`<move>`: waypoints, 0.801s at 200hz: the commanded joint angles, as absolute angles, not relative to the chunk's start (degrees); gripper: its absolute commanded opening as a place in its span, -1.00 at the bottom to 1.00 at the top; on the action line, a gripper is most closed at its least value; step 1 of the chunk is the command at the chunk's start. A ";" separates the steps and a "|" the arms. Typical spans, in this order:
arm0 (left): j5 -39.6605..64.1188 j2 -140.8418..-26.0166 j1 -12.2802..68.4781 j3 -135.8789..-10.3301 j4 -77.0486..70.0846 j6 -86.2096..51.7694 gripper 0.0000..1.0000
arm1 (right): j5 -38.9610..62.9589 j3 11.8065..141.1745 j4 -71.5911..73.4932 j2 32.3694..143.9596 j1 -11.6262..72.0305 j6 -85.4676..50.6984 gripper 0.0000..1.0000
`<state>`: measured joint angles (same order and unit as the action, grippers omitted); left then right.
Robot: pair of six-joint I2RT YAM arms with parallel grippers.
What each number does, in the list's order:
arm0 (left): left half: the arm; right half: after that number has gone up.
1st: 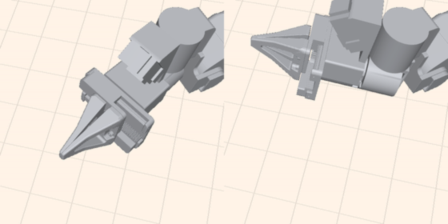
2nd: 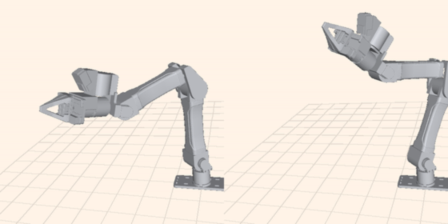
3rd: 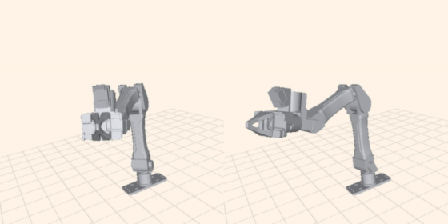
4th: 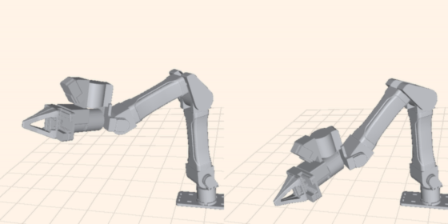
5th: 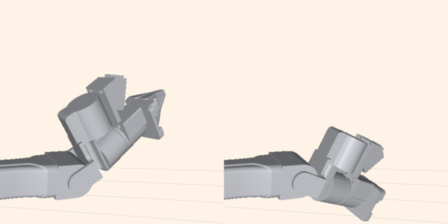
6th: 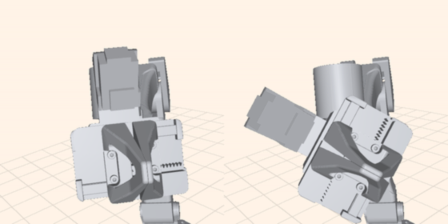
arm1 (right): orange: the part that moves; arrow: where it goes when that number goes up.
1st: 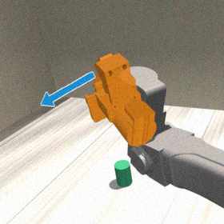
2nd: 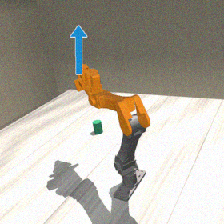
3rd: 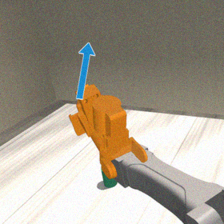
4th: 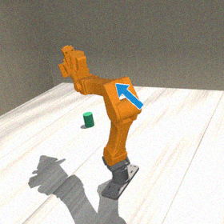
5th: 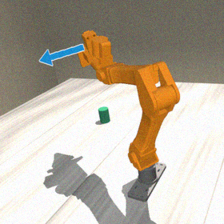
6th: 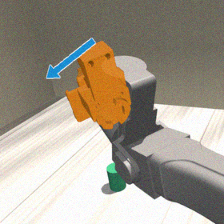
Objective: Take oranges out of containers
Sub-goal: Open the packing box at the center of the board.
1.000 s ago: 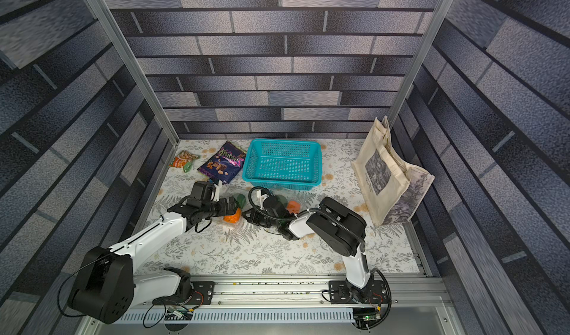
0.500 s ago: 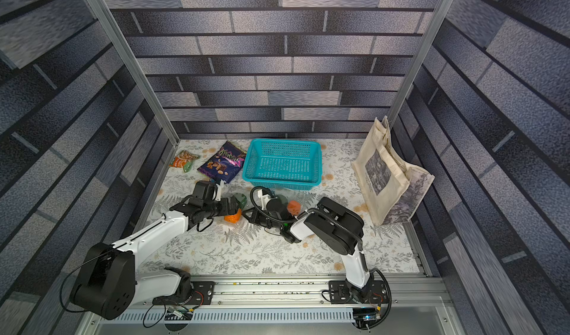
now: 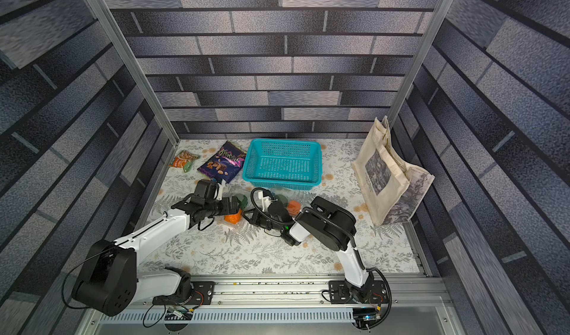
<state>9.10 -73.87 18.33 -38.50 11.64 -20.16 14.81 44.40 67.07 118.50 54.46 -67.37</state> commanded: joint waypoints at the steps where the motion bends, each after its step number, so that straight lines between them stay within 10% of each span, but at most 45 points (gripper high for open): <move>1: 13.90 -73.30 20.02 -38.87 20.66 -20.89 1.00 | 14.24 44.72 68.52 118.33 54.63 -67.73 -0.79; 39: 13.24 -72.14 19.78 -39.70 22.53 -20.04 1.00 | 14.41 44.65 67.94 117.80 54.59 -67.57 -0.34; 160: 12.92 -63.51 13.13 -41.39 27.67 -18.21 1.00 | 15.62 46.99 58.21 112.38 54.65 -64.14 0.02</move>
